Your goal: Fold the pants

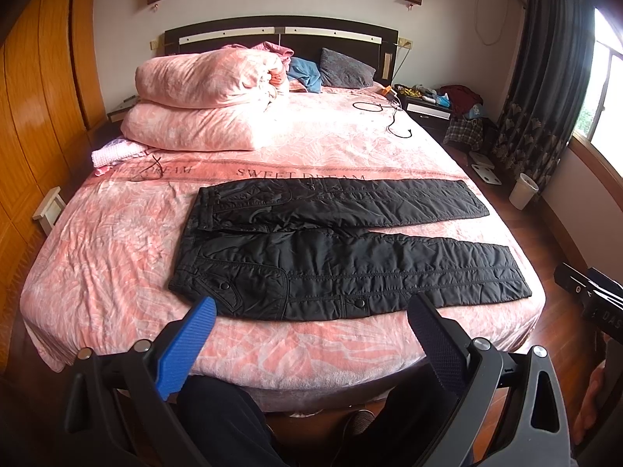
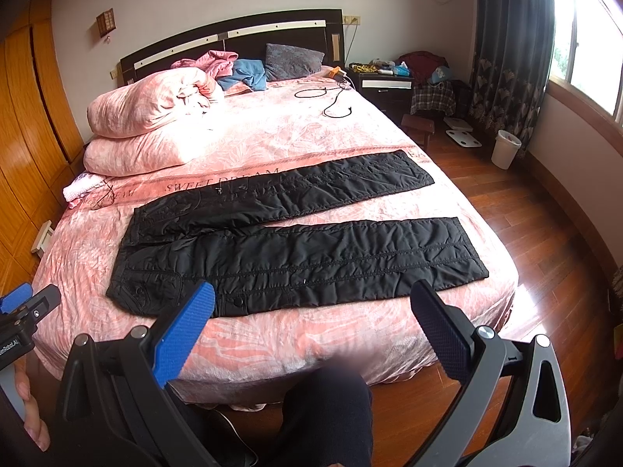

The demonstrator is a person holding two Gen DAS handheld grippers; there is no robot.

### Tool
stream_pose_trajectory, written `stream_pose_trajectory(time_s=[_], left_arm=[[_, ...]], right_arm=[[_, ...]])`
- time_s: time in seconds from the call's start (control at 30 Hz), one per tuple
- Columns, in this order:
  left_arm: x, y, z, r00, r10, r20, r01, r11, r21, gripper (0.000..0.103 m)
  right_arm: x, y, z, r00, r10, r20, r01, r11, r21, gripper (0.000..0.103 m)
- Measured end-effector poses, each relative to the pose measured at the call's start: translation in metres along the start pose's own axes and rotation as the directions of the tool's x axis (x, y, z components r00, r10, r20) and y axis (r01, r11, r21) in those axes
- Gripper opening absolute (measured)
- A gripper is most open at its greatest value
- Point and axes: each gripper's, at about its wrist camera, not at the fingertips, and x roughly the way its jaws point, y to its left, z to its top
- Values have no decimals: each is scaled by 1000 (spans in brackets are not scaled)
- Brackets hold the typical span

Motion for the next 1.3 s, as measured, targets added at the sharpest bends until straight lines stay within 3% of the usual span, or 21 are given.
stream_pose_trajectory(time_s=[1.3], left_arm=[[-9,-8,4,1000,-2,2,2,1000,-1,99]], right_arm=[[0,3,-1,1000,-1,2,1,1000,-3,101]])
